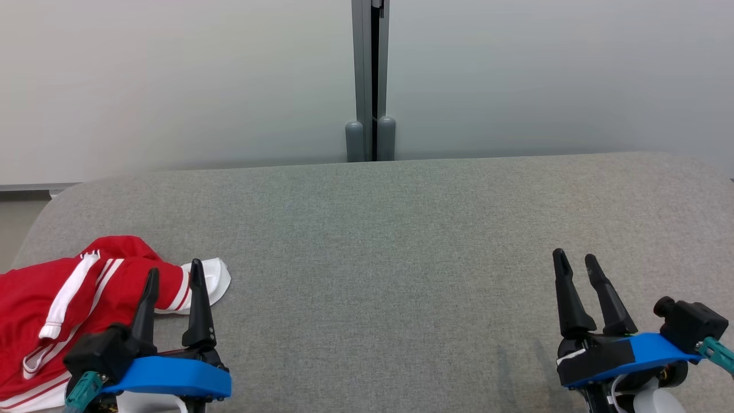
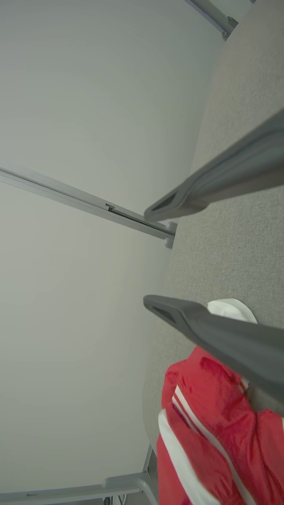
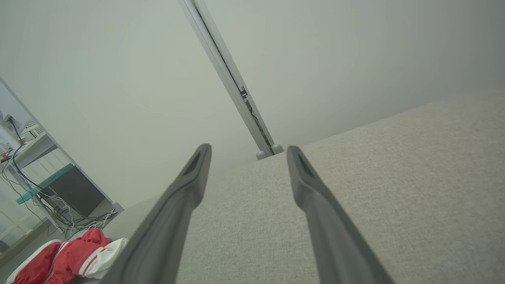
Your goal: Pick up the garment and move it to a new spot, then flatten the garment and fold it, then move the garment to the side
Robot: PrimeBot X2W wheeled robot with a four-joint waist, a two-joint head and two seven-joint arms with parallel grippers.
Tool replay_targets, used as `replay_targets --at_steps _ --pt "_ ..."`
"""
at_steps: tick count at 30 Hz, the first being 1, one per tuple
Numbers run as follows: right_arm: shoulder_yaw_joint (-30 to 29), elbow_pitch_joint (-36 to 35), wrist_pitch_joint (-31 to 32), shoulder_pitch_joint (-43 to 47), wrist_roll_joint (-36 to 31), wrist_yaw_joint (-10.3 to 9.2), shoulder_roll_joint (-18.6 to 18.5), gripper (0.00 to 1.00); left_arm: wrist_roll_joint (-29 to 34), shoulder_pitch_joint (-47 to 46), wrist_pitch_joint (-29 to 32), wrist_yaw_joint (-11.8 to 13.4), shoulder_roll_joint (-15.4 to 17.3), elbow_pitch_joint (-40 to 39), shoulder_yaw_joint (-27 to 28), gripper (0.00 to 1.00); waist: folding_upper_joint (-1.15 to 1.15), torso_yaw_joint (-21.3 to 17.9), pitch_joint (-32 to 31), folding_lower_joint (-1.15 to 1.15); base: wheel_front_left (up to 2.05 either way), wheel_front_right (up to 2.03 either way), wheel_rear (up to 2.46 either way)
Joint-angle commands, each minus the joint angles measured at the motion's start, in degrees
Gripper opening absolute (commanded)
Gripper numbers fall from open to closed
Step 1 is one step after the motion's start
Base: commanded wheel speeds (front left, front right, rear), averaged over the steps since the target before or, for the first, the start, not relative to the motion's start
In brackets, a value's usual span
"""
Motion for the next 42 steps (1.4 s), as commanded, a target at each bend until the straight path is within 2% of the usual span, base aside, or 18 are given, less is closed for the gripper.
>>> replay_targets --at_steps 1,19,42 --pt "0.2 -0.2 -0.6 -1.4 -1.5 0.13 -0.1 1.0 1.4 -0.3 -0.6 0.0 0.4 -0.7 -0.2 1.0 0.0 0.0 0.0 0.0 0.0 0.0 0.0" --pt "0.8 1.0 -2.8 -1.4 -10.5 0.13 0.0 1.0 10.3 0.6 -2.9 0.5 0.8 -1.1 -1.3 1.0 0.0 -0.1 -0.5 0.0 0.0 0.0 0.0" --pt "1.7 2.2 -5.2 -1.8 -18.7 0.1 0.1 1.0 20.1 0.9 -5.3 0.5 0.7 -1.7 -1.7 1.0 0.0 -0.1 -0.9 0.0 0.0 0.0 0.0"
